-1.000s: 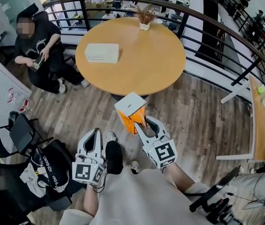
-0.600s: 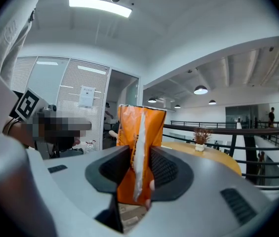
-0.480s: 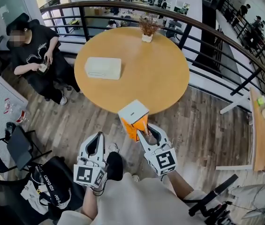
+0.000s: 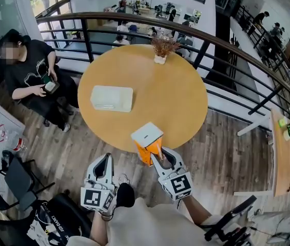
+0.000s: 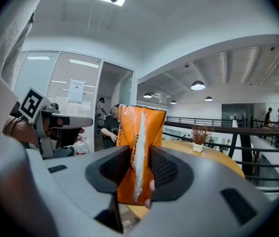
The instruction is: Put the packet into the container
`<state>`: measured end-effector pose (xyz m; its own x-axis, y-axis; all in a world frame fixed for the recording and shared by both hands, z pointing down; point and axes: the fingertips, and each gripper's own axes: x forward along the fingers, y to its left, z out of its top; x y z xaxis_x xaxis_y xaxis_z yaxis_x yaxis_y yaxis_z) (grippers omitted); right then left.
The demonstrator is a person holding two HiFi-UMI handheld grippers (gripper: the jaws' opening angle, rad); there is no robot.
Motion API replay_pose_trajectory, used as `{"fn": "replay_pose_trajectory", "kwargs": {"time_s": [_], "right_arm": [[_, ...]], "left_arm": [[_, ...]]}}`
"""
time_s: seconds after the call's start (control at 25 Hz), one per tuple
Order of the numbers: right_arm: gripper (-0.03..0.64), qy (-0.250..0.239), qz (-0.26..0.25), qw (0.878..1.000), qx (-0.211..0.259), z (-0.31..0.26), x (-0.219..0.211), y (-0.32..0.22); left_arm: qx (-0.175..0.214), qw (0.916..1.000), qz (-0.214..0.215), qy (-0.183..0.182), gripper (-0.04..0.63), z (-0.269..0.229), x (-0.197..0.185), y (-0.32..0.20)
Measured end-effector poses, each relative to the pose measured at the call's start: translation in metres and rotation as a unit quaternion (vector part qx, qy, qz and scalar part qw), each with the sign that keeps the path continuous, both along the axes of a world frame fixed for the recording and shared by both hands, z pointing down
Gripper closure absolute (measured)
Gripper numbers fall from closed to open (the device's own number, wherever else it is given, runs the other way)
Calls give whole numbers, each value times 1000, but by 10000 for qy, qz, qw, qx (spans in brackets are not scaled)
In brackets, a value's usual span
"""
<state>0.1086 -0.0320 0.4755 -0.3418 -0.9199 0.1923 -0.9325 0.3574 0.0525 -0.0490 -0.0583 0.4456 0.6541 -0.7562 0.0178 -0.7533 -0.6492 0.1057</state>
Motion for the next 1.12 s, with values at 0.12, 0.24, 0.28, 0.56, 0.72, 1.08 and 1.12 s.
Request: {"fn": "replay_pose_trajectory", "kwargs": {"time_s": [0.12, 0.24, 0.28, 0.56, 0.72, 1.08, 1.12], "right_arm": [[493, -52, 142, 9999, -41, -2, 2, -19], [493, -110, 250, 9996, -59, -3, 2, -37], [494, -118, 263, 9996, -63, -3, 1, -43], [494, -76, 210, 9997, -23, -8, -14, -90], [494, -43, 219, 9997, -21, -10, -21, -115], [494, -38, 236, 9997, -72, -2, -29, -148], [494, -43, 244, 9997, -87, 0, -28, -149]], "left_arm": [[8, 10000, 79, 19, 591, -4, 2, -23], [54, 9999, 124, -1, 591, -9, 2, -42], [69, 9999, 130, -10, 591, -10, 1, -48], [106, 9998, 151, 0, 591, -13, -12, -89], [108, 9998, 156, 19, 591, -14, -18, -115], [56, 9999, 120, 45, 591, -7, -31, -154], [43, 9999, 113, 43, 591, -6, -31, -155]]}}
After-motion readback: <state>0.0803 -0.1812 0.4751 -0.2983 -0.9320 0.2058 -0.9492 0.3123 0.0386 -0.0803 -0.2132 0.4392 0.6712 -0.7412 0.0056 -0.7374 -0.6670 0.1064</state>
